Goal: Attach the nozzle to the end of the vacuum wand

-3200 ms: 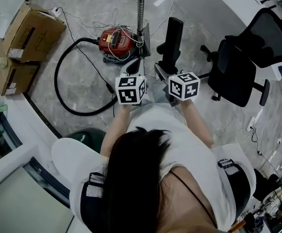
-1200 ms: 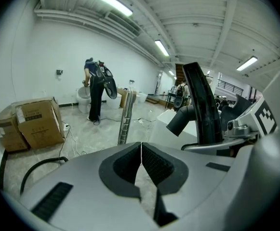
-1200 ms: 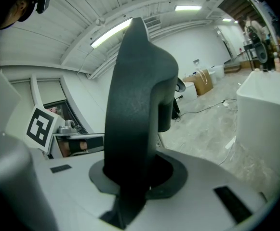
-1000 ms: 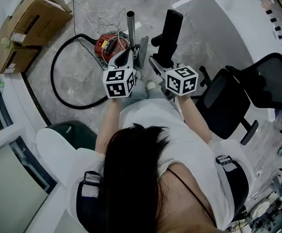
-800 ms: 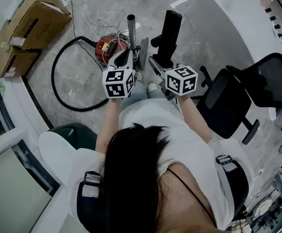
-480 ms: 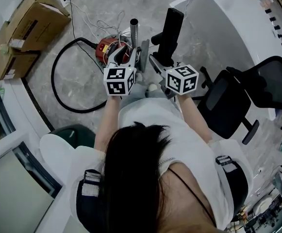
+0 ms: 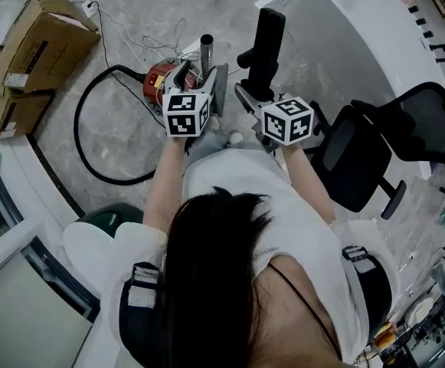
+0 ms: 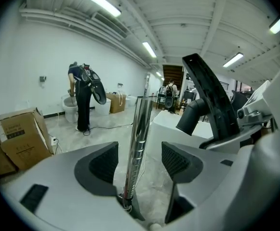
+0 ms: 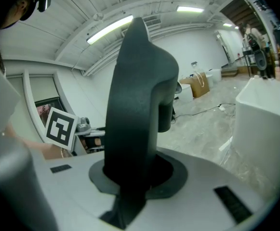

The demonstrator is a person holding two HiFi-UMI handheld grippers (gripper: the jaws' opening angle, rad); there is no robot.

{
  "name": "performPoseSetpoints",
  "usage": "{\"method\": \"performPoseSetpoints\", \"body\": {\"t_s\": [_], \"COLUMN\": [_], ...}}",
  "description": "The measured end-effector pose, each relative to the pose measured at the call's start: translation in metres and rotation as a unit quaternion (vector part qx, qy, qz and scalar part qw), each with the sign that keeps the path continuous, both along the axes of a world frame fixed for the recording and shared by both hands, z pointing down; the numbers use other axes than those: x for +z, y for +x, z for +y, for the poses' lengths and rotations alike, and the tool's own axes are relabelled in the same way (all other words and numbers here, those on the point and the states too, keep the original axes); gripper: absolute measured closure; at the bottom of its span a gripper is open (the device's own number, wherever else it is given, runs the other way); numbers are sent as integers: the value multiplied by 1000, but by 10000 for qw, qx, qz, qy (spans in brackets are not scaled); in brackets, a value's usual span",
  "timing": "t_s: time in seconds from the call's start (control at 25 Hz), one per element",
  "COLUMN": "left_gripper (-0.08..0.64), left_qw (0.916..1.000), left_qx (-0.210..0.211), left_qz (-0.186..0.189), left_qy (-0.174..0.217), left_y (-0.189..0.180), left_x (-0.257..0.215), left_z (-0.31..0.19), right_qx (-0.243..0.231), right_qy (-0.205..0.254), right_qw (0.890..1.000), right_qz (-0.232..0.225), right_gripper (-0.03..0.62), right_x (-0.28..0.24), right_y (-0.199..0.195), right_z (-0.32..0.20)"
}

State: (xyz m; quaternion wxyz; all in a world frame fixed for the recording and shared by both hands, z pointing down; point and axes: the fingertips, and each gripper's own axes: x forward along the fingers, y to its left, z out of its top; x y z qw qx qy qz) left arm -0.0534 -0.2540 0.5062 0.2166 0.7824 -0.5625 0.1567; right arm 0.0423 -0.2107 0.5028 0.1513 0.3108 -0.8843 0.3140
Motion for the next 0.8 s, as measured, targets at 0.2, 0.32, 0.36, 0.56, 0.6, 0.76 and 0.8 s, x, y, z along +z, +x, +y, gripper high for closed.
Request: {"method": "performPoseSetpoints", "body": {"t_s": [0.2,0.32,0.36,0.56,0.6,0.76,0.8], "left_gripper": [268,268,268,268,268,268,268], "left_qw": [9997,9997,9997,9990,9989,9987,9987], "left_qx": [127,129,141,312,307,251,274], "left_qz": [154,163,162,252,315,390,368], "left_qy": [-121,-110,-102,-182,-189,-224,-239], "left_y": [4,4,4,10,10,8,9], "left_x": [14,17,17,31,34,45,47], "left_z": [-13,-23,-26,-33,-35,-43,-45], "right_qx": [7,41,53,110,113,22,12], "right_qy": [-4,16,24,21,16,4,16], "right_qw": [9999,9998,9997,9995,9994,9991,9991], "right_qz": [119,196,223,288,319,412,431], "right_gripper": [512,512,512,512,512,512,512], "right_x": [-1,-1,0,0,0,3,4], "right_y": [3,2,2,1,0,-5,-6], "right_z": [-3,-7,-9,-10,-10,-6,-5]}}
